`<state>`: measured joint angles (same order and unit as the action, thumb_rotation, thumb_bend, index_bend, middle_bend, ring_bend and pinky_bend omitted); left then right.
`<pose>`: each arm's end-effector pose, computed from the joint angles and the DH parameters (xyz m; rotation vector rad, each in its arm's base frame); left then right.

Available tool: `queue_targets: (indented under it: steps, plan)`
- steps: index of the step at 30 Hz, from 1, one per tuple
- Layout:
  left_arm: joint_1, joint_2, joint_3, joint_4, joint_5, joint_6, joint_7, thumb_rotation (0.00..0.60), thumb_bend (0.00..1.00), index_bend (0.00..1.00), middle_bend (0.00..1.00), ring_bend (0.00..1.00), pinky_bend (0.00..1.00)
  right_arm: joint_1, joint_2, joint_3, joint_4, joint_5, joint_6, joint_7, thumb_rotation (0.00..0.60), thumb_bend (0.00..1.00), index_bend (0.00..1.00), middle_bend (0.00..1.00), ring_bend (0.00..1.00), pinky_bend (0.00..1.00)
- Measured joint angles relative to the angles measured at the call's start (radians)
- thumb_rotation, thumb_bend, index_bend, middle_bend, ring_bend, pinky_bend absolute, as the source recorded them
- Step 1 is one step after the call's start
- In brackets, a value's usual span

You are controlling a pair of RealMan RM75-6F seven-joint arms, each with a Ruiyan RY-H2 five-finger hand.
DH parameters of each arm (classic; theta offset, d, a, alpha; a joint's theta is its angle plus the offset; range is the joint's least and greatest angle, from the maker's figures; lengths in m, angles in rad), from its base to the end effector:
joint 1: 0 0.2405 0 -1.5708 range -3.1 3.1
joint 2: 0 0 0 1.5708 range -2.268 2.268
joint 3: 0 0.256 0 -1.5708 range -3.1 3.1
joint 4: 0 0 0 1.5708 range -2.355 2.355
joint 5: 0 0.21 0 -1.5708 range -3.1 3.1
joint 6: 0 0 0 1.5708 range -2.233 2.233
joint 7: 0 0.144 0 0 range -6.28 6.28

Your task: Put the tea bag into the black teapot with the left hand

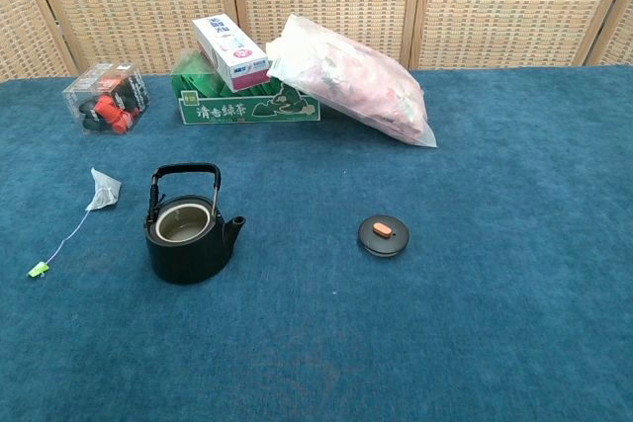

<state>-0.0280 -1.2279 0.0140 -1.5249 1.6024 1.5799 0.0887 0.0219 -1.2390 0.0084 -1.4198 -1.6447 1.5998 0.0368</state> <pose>-0.3126 0.1498 0.1299 -1.4421 -0.8237 -0.8881 -0.3245 -0.1524 0.1378 1.4436 -0.8094 0.9537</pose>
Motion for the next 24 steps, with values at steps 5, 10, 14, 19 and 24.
queue_targets:
  steps: [5,10,14,19,24]
  plan:
    - [0.000,-0.003,-0.002,0.005,-0.001,-0.001,-0.001,0.600,0.47,0.18,0.00,0.00,0.00,0.002,0.000,0.000,0.000,-0.001,-0.002,-0.001,0.600,0.10,0.03,0.15,0.00,0.00]
    - [0.001,-0.004,-0.003,0.006,0.000,0.003,-0.002,0.600,0.46,0.18,0.00,0.00,0.00,0.003,-0.001,-0.001,0.005,-0.002,-0.004,0.003,0.600,0.10,0.03,0.15,0.00,0.00]
    - [0.002,-0.003,-0.006,0.007,-0.001,0.007,-0.001,0.600,0.47,0.18,0.00,0.00,0.00,0.002,-0.001,0.000,0.009,-0.003,0.001,0.007,0.600,0.10,0.03,0.15,0.00,0.00]
    - [-0.001,-0.003,-0.010,0.008,-0.007,-0.001,0.001,0.600,0.46,0.18,0.00,0.00,0.00,0.000,-0.004,-0.003,0.013,0.000,-0.001,0.010,0.600,0.10,0.03,0.15,0.00,0.00]
    - [-0.016,-0.009,-0.022,0.017,-0.021,-0.023,-0.003,0.600,0.47,0.21,0.00,0.00,0.00,-0.003,-0.006,-0.002,0.018,0.003,0.005,0.015,0.600,0.10,0.03,0.15,0.00,0.00]
